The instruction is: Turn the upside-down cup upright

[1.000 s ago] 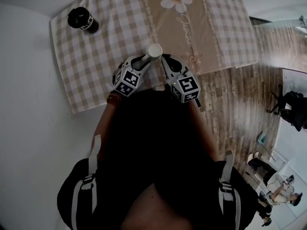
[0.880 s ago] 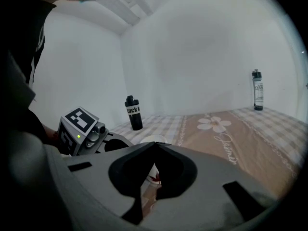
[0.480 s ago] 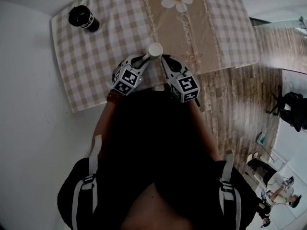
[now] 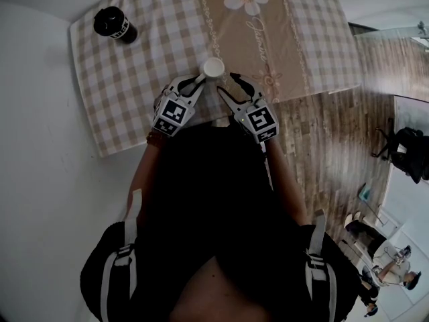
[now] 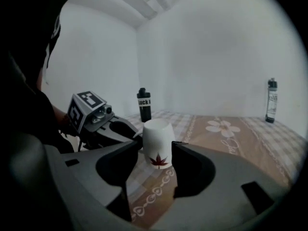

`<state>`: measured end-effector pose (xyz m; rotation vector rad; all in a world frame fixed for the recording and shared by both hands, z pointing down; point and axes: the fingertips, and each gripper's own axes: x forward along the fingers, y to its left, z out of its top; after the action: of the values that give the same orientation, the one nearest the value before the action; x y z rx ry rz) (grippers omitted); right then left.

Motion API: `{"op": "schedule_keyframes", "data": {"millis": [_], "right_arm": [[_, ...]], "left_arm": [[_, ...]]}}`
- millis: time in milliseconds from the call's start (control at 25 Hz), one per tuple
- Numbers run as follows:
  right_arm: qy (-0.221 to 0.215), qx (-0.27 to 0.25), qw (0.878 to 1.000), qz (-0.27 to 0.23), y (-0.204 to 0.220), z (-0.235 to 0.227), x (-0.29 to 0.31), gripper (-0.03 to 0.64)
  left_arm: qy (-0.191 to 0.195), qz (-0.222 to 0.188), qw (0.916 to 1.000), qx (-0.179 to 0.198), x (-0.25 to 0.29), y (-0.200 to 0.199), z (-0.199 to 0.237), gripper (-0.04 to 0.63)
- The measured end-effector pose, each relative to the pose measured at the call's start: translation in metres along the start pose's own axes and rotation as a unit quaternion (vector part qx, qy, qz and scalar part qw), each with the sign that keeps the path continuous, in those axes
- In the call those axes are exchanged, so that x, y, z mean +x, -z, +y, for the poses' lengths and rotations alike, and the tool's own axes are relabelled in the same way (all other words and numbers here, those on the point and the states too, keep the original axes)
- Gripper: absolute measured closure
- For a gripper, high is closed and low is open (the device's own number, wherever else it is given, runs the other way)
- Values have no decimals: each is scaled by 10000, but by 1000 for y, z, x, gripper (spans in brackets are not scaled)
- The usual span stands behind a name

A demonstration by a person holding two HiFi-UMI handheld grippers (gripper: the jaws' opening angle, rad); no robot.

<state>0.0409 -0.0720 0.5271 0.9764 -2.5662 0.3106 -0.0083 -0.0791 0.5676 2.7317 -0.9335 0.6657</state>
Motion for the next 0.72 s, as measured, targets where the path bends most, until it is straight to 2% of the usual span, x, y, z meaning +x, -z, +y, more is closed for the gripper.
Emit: {"op": "schedule_keyframes", "data": {"millis": [80,200,280,400,480,560,640,720], "right_arm": [[-217,-241,9995,-55,-2,4,-1,342],[-386,-513,9978,-173,-9,3,-4,297],[-541,-833,9946,-308,-20,4,-8,253],[-949,-1205,9868,-517,-40,14,-14,224],[-1237,-1242,9833,-499,-46,24,-15,222],[-1439,-1322,9798,-430,-47,34,-12,221],[-1542,-1443,9767,-381,-46,44,-7,222],[-1573,-1569,9743,-373,-44,51,-2,218]], "left_arm": [[9,-198,9998,7,-10,-16,1,531],[138,-513,9983,242,-27,-45,-1,531],[456,-626,9949,641,-39,-60,-9,530],[1172,-670,9839,1171,-53,-70,-26,529],[1525,-695,9784,1206,-58,-67,-35,529],[1689,-635,9770,1135,-60,-59,-39,529],[1822,-511,9760,1074,-59,-51,-44,529],[1959,-510,9723,1171,-59,-52,-49,529]]}}
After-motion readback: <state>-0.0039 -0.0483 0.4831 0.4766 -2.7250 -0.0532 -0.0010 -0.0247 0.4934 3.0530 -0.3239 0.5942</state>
